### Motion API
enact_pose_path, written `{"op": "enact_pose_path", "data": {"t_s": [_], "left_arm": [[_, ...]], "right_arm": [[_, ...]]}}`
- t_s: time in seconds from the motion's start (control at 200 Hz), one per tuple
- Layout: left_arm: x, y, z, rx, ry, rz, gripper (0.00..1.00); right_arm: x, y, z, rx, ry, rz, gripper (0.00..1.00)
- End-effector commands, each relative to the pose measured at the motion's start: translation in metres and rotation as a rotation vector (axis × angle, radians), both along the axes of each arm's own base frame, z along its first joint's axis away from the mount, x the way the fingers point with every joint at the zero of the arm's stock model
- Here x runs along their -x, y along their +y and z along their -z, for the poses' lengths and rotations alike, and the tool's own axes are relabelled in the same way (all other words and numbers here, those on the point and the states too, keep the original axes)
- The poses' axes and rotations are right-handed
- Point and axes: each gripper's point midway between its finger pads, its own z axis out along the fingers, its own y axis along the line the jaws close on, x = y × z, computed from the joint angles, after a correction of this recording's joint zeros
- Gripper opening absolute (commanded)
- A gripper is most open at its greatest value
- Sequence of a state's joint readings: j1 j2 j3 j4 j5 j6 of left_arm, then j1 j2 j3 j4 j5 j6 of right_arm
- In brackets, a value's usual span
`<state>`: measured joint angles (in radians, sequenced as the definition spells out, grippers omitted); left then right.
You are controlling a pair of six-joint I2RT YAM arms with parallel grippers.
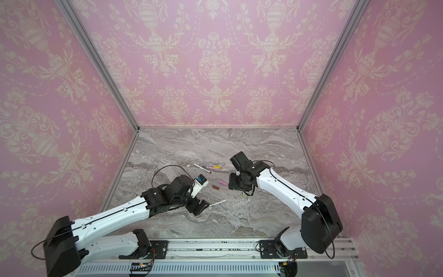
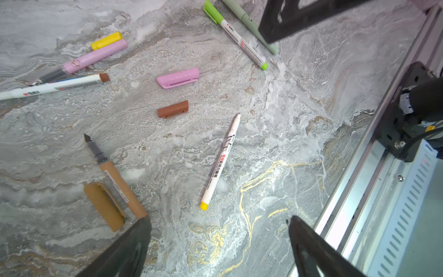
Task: Insert the pens into the pen caps
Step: 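Lower the left gripper onto the white pen and grasp it while the right gripper withdraws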
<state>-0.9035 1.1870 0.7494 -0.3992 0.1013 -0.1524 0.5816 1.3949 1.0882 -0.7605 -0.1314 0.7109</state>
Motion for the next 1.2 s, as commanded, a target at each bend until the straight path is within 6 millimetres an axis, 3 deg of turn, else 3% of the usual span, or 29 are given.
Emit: {"op": "enact_pose_path", "data": {"t_s": [0.0,0.15,0.465,0.766,1.196], "left_arm": [[-0.006,0.001,0.015,-0.120,-0.041,0.006,0.89],[-0.015,-0.008,0.036,-0.179,-0.038,0.004,0.85],[-0.027,-0.031,0.066,-0.264,-0.011,0.090,0.79],[-0.022,-0.042,0.089,-0.287,0.055,0.155,0.66],[-0.005,-0.046,0.113,-0.309,0.169,0.220,0.33]], "right_arm": [[-0.002,-0.012,-0.011,-0.062,0.005,0.104,0.55],[-0.011,-0.022,-0.019,-0.105,-0.016,0.148,0.56],[-0.018,-0.024,-0.016,-0.106,-0.007,0.149,0.56],[-0.022,-0.031,-0.018,-0.101,-0.010,0.157,0.56],[-0.022,-0.041,-0.019,-0.097,-0.015,0.179,0.56]]}}
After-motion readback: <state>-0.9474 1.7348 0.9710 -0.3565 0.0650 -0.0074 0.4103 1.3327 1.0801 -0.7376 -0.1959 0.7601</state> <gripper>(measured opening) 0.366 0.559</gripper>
